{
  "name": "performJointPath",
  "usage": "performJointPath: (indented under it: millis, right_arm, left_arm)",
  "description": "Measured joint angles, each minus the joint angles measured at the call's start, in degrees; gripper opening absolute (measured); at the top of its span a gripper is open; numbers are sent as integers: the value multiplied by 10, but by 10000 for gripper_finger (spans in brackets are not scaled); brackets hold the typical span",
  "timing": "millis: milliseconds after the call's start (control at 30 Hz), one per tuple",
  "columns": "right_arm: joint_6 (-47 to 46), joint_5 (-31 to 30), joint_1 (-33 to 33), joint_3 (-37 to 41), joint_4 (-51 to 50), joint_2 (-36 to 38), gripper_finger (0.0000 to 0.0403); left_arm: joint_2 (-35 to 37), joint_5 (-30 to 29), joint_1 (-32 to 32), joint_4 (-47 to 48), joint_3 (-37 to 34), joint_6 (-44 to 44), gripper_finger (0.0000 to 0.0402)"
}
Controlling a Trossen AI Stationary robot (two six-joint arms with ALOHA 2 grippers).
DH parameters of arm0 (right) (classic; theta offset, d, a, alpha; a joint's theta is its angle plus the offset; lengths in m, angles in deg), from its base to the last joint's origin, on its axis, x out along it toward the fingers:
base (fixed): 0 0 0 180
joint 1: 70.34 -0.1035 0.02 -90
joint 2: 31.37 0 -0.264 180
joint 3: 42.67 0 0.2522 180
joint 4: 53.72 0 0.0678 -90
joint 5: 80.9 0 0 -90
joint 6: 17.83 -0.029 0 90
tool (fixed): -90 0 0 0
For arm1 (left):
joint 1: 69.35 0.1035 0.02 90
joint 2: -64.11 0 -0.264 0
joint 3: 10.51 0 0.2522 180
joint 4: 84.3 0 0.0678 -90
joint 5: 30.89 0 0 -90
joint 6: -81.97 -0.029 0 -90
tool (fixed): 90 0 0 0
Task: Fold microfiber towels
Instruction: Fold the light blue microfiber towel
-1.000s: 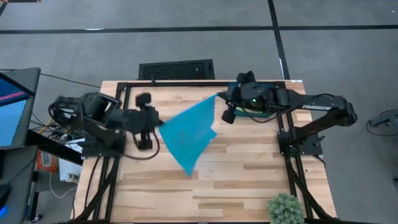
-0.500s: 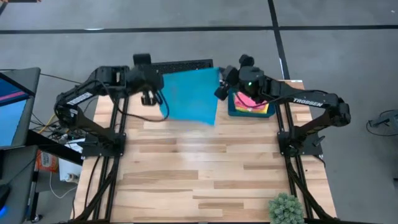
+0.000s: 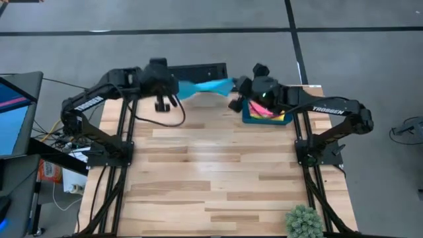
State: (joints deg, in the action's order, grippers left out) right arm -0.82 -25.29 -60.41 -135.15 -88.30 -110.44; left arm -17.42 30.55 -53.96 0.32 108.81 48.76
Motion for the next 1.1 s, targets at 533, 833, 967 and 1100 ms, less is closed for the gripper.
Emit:
performJointPath:
  millis: [533, 833, 967, 1100]
  right_arm:
    - [-334, 37, -272, 126, -133, 0, 0]
    - [-530, 78, -396, 180, -134, -1, 0]
    - [-578, 81, -417, 180, -150, -1, 0]
    - [-564, 72, -392, 180, -165, -3, 0]
  left_arm:
    - [9, 76, -305, -86, -322, 410, 0]
    - [9, 115, -477, -249, -391, 657, 0]
    - [9, 82, -507, -251, -400, 710, 0]
    - [9, 34, -497, -244, -424, 692, 0]
